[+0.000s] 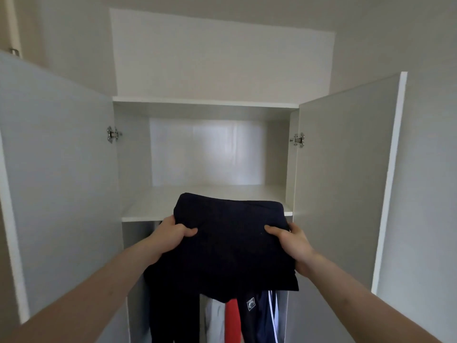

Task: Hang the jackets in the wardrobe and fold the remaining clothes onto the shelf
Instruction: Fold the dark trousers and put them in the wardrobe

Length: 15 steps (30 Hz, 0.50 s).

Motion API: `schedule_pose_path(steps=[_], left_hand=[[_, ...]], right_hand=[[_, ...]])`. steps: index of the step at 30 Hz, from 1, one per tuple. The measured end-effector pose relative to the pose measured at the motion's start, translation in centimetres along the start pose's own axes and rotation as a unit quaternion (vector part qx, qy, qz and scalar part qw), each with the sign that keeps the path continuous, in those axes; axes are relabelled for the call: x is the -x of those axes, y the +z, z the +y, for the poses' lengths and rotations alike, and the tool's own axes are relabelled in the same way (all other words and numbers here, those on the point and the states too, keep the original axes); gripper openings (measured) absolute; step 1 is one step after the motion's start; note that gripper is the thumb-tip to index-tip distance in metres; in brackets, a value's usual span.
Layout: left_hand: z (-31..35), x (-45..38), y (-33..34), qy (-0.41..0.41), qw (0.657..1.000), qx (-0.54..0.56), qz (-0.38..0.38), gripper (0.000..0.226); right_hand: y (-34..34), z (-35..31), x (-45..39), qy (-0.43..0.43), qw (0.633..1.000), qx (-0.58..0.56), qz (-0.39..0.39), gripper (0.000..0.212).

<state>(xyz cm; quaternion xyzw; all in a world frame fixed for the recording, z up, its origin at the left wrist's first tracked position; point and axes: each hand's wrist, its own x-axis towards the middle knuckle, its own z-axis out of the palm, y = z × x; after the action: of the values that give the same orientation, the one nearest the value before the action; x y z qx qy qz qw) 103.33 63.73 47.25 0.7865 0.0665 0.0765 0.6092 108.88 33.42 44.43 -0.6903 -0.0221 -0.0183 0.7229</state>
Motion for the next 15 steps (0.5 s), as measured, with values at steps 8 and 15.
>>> schedule_pose_path(steps=[8,15], left_hand=[[0.4,-7.7,-1.9,0.016,0.997,-0.011,0.073,0.026],[0.9,-14.1,-4.8,-0.003,0.995,-0.035,0.095,0.022]], right_hand=[[4.4,-0.9,-11.9,0.002,0.997,0.011,-0.074,0.053],[9.0,-1.4,-18.9,0.01,0.995,0.013,-0.101,0.053]])
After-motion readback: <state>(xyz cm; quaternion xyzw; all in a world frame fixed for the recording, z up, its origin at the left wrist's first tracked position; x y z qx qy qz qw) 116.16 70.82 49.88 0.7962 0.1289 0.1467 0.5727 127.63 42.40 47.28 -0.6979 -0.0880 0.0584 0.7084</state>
